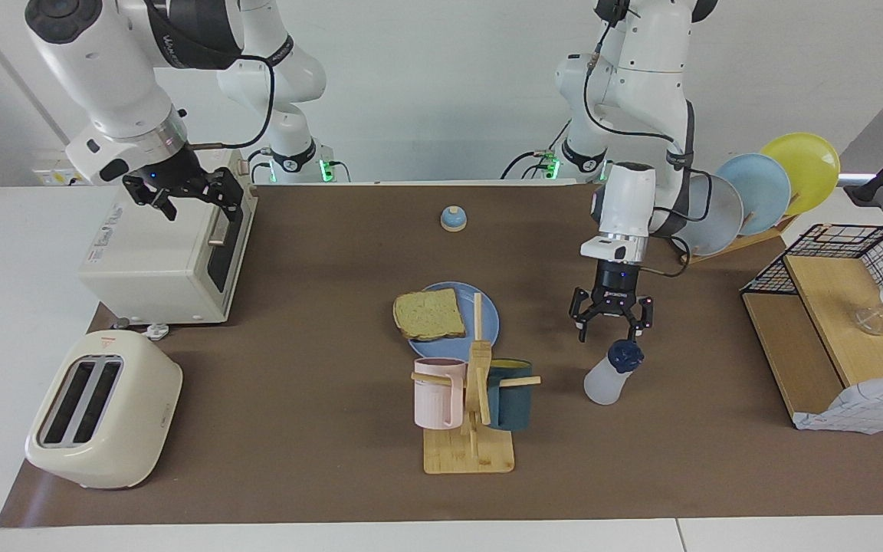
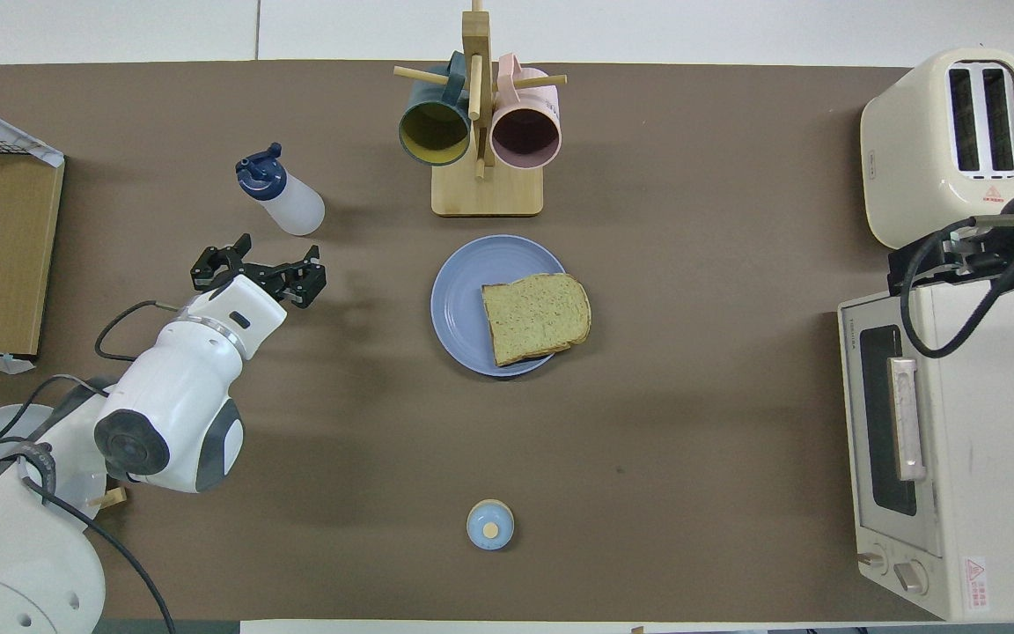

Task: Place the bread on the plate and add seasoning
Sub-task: 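Open the left gripper and release the white bottle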

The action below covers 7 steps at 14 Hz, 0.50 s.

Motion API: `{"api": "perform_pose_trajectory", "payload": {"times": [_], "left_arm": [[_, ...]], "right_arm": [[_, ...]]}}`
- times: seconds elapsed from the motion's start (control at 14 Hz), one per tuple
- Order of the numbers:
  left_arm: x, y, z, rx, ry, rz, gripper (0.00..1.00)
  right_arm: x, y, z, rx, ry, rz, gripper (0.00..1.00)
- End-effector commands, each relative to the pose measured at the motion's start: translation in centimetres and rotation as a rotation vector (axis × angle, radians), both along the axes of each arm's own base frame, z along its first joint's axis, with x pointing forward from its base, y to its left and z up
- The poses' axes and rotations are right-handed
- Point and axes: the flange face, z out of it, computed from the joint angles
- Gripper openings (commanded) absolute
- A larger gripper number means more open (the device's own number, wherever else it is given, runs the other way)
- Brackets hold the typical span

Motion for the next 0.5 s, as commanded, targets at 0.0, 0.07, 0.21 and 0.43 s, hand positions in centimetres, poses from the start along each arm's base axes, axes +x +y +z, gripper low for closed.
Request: {"api": "perform_pose_trajectory", "payload": {"times": [0.0, 0.07, 0.21, 0.43], "left_arm": [[-3.7, -1.5, 2.2, -0.043, -0.006, -0.029, 1.00], [-4.5, -2.8, 2.6, -0.061, 0.011, -0.038, 1.00], [-5.5, -5.3, 3.4, -0.078, 0.059, -0.054, 1.00], [-5.9, -8.0, 5.4, -0.104, 0.105, -0.057, 1.00]], "right_arm": [[-0.5, -0.1, 0.2, 0.003, -0.002, 0.020, 1.00], [-0.5, 0.1, 0.2, 0.003, -0.002, 0.025, 1.00], [-0.5, 0.3, 0.2, 0.003, -0.002, 0.026, 1.00], [-0.5, 0.1, 0.2, 0.003, -0.002, 0.023, 1.00]]}}
